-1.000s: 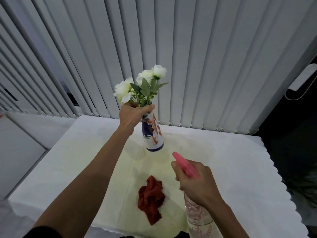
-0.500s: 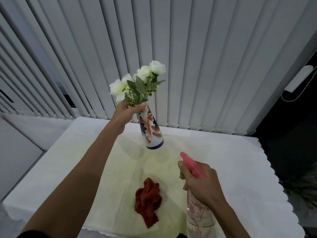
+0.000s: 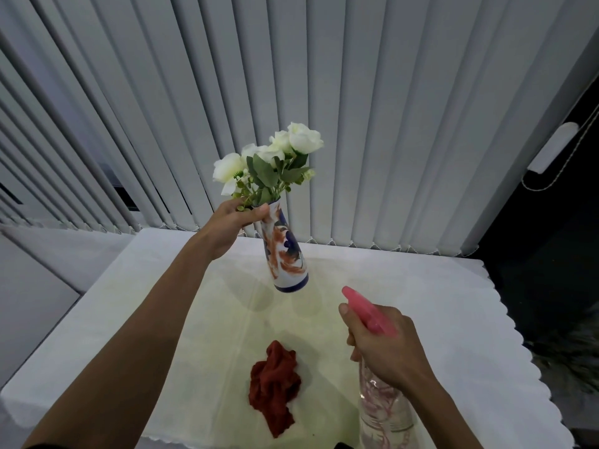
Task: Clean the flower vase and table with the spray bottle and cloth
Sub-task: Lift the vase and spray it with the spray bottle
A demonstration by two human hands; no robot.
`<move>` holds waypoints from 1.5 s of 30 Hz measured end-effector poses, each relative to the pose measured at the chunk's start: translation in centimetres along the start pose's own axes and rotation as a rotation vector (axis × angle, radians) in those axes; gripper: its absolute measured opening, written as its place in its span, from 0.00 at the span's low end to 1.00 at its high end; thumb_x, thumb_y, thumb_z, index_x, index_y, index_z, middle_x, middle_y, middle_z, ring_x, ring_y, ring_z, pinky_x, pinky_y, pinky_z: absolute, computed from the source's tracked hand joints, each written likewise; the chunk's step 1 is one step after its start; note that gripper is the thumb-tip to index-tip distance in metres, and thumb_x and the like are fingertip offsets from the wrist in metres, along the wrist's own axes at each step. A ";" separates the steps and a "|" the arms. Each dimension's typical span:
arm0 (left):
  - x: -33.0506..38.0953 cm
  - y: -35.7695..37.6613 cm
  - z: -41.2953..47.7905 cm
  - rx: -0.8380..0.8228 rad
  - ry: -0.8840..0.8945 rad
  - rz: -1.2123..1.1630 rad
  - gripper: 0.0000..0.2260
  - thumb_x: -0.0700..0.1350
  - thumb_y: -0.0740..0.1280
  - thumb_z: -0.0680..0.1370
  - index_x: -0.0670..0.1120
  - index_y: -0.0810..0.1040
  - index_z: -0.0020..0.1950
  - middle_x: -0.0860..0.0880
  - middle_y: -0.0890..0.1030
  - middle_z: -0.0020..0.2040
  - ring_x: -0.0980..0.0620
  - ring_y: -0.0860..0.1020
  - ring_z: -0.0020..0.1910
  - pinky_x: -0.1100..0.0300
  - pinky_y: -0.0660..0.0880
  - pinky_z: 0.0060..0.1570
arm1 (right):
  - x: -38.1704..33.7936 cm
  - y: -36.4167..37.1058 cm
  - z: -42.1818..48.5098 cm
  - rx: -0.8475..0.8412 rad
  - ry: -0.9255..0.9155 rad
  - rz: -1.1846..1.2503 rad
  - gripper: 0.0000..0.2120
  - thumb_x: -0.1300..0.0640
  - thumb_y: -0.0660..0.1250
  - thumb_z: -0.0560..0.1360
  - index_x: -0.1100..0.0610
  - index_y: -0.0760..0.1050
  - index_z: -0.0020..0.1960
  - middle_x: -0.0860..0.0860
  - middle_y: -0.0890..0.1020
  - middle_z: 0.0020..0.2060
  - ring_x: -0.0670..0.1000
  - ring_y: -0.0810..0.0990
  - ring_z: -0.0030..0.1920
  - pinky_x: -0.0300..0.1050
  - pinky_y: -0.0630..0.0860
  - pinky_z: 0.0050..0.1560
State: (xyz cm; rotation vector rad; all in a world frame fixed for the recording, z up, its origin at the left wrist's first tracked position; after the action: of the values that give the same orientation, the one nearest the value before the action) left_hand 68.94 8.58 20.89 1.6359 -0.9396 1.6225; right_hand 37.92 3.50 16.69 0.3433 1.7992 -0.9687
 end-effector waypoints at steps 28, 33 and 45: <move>-1.2 1.2 -1.7 -0.116 -0.040 -0.020 0.31 0.59 0.82 0.60 0.45 0.83 0.57 0.47 0.84 0.55 0.46 0.79 0.59 0.50 0.73 0.67 | 0.7 0.6 2.0 -0.028 -0.116 0.080 0.14 0.44 0.67 0.81 0.32 0.77 0.65 0.47 0.86 0.35 0.46 0.86 0.31 0.27 0.75 0.39; -1.6 0.5 -2.0 -0.022 -0.055 -0.016 0.18 0.45 0.75 0.73 0.41 0.80 0.61 0.45 0.83 0.57 0.45 0.78 0.61 0.47 0.70 0.71 | 2.9 0.3 3.1 -0.015 -0.067 0.129 0.15 0.43 0.66 0.81 0.27 0.71 0.65 0.43 0.89 0.43 0.44 0.87 0.37 0.36 0.77 0.46; -2.4 -1.3 -3.1 0.374 -0.057 0.036 0.08 0.41 0.75 0.74 0.47 0.83 0.52 0.53 0.85 0.49 0.55 0.81 0.50 0.50 0.73 0.67 | 7.3 0.7 7.9 0.197 0.128 0.401 0.05 0.45 0.74 0.77 0.37 0.87 0.52 0.42 0.79 0.31 0.46 0.76 0.36 0.40 0.73 0.46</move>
State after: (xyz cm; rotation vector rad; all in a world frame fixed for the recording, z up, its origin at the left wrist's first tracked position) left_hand 68.38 12.02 18.63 1.9300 -0.7257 1.8702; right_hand 40.26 -3.33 8.75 0.8710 1.6620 -0.8502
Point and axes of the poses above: each hand's wrist, its own z-axis towards the middle knuckle, its own y-axis out of the palm, x = y × z, the point moved 6 cm from there along z, towards the middle knuckle
